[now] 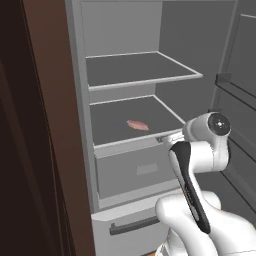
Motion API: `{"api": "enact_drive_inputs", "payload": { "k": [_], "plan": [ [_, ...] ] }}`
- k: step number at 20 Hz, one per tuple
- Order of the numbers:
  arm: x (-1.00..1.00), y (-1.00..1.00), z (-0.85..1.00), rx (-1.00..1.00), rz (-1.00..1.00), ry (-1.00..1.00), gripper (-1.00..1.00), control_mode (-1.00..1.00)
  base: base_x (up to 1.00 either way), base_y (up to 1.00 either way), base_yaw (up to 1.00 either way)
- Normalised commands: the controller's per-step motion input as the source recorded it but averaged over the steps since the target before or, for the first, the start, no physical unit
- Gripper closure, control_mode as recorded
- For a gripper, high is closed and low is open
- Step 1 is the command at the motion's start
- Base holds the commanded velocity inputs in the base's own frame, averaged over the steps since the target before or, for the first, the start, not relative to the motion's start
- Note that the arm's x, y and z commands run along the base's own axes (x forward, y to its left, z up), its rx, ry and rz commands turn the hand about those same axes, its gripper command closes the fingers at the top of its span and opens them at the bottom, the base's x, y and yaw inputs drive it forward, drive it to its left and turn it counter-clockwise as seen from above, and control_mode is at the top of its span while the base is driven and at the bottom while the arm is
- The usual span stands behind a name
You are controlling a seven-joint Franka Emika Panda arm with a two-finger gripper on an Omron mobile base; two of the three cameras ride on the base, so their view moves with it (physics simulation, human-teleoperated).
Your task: Place one onion and one steak in each tupperware on the nearby counter, to pack two identical lunches.
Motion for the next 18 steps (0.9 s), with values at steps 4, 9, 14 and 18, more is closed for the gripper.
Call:
{"api": "enact_drive_inputs", "payload": {
  "k": [4, 9, 14, 18],
  "plan": [
    [0.28, 0.29, -0.22, 0.0, -0.01, -0.02, -1.0, -1.0, 0.0, 0.0, 0.0],
    [0.44, 0.24, -0.08, 0.02, 0.0, 0.0, -1.0, -1.0, 0.0, 0.0, 0.0],
    [0.63, 0.02, 0.0, 0.1, 0.0, 0.0, -1.0, -1.0, 0.0, 0.0, 0.0],
    [0.51, 0.05, 0.0, 0.04, 0.0, 0.02, -1.0, -1.0, 0.0, 0.0, 0.0]
  ]
}}
